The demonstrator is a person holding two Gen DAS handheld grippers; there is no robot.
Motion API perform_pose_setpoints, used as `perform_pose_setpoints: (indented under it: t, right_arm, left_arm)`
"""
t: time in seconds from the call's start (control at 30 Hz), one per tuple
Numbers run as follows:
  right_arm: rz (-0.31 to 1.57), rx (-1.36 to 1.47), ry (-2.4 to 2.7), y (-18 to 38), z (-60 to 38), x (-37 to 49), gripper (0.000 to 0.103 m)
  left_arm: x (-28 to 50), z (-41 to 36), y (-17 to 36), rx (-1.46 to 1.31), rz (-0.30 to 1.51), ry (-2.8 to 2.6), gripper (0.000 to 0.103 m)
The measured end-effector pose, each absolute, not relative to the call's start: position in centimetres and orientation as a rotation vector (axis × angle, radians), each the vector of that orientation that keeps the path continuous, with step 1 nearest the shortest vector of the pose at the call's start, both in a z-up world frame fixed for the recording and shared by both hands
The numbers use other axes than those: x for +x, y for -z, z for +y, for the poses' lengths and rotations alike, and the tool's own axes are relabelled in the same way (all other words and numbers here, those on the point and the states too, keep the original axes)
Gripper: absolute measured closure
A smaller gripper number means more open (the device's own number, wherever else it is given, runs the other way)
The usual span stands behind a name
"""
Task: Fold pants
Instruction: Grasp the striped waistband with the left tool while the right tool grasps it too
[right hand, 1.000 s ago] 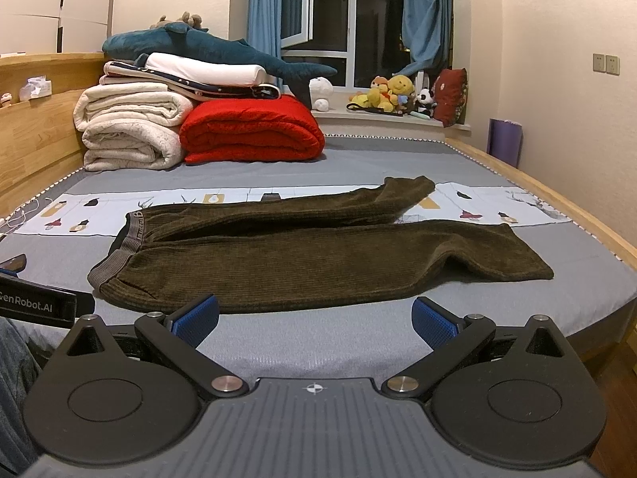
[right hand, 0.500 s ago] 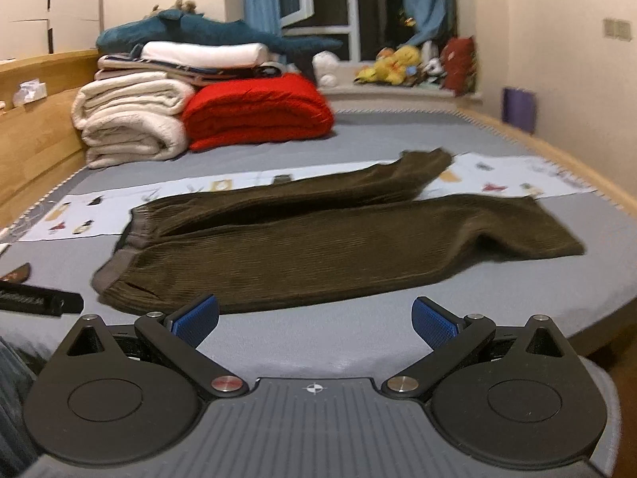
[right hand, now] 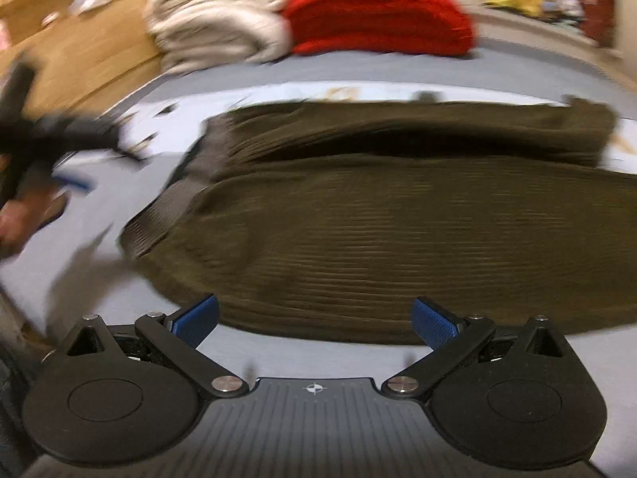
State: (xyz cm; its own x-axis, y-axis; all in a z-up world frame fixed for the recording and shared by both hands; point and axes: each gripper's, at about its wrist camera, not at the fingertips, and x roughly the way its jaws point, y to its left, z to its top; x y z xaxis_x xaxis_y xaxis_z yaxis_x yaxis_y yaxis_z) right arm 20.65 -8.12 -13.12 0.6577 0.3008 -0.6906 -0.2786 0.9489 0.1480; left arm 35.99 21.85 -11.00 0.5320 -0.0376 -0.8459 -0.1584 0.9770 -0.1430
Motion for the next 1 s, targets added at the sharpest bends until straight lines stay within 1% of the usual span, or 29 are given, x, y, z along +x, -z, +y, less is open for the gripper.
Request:
perform_pose_setpoints:
  t: [0.1, 0.27, 0.3, 0.33, 0.37, 0.4, 0.43, 0.47, 0.5, 0.53, 0.57, 0.63, 0.67, 0.7, 0.73, 0.77, 0.8, 0.9, 1.0]
  right_arm:
    - [0.753, -0.077, -0.388, 14.6, -4.8, 22.1, 0.001]
    - [0.706, -0.189, -0.454, 16.0, -2.2, 23.3, 0.001]
    - [0.688, -0.21, -0.45, 16.4, -1.8, 23.4, 0.002]
    - [0.664, -0.224, -0.445, 16.9, -1.6, 23.5, 0.003]
    - [0.631, -0.224, -0.449, 17.1, -1.5, 23.2, 0.008]
    - [0.604, -0.214, -0.472, 17.1, -1.4, 22.8, 0.018]
    - [0.595, -0.214, -0.515, 16.8, -1.2, 22.2, 0.059]
    - [0.58, -0.265, -0.509, 16.6, -0.6, 21.7, 0.066]
    - [0.561, -0.309, -0.527, 16.7, -0.3, 21.3, 0.071]
    - [0.552, -0.323, -0.525, 16.8, -0.2, 21.3, 0.076]
    - [0.557, -0.304, -0.524, 16.7, -0.5, 21.4, 0.076]
    - [0.589, -0.23, -0.523, 16.1, -1.2, 21.9, 0.075]
    - [0.61, -0.193, -0.525, 15.9, -1.6, 22.3, 0.068]
    - [0.631, -0.159, -0.53, 15.7, -1.9, 22.3, 0.061]
    - [0.647, -0.13, -0.532, 15.8, -2.4, 22.5, 0.044]
    - [0.659, -0.111, -0.543, 15.8, -2.9, 22.2, 0.033]
    - [0.679, -0.098, -0.564, 15.8, -3.4, 22.0, 0.028]
    - [0.676, -0.134, -0.607, 15.9, -3.5, 20.7, 0.019]
    - [0.6, -0.293, -0.544, 17.3, -1.8, 19.5, 0.019]
  left_arm:
    - [37.6, 22.4, 12.7, -0.296, 1.103, 0.022, 0.0]
    - [39.1, 20.4, 14.7, -0.264, 1.173, 0.107, 0.001]
    - [39.5, 19.8, 15.4, -0.259, 1.203, 0.112, 0.0]
    - [39.4, 19.1, 15.4, -0.226, 1.193, 0.087, 0.001]
    - [39.1, 18.5, 15.2, -0.205, 1.176, 0.076, 0.003]
    - [38.6, 18.0, 14.8, -0.197, 1.152, 0.08, 0.031]
    - [38.1, 17.6, 14.4, -0.198, 1.131, 0.115, 0.06]
    - [37.8, 17.5, 14.0, -0.207, 1.119, 0.142, 0.061]
    - [37.4, 17.5, 13.7, -0.202, 1.103, 0.131, 0.07]
    - [37.3, 17.7, 13.8, -0.198, 1.099, 0.129, 0.073]
    - [37.2, 18.1, 13.9, -0.214, 1.1, 0.132, 0.073]
    - [37.0, 19.0, 13.9, -0.263, 1.107, 0.138, 0.079]
    - [36.9, 19.3, 13.8, -0.27, 1.104, 0.143, 0.08]
    - [36.8, 19.5, 13.7, -0.274, 1.102, 0.145, 0.081]
    - [36.7, 19.6, 13.7, -0.272, 1.101, 0.143, 0.082]
    - [36.6, 19.6, 13.5, -0.264, 1.098, 0.143, 0.082]
    - [36.4, 19.5, 13.3, -0.253, 1.094, 0.143, 0.082]
    - [36.7, 19.0, 13.1, -0.23, 1.086, 0.146, 0.083]
    - [36.9, 19.0, 13.1, -0.229, 1.088, 0.143, 0.083]
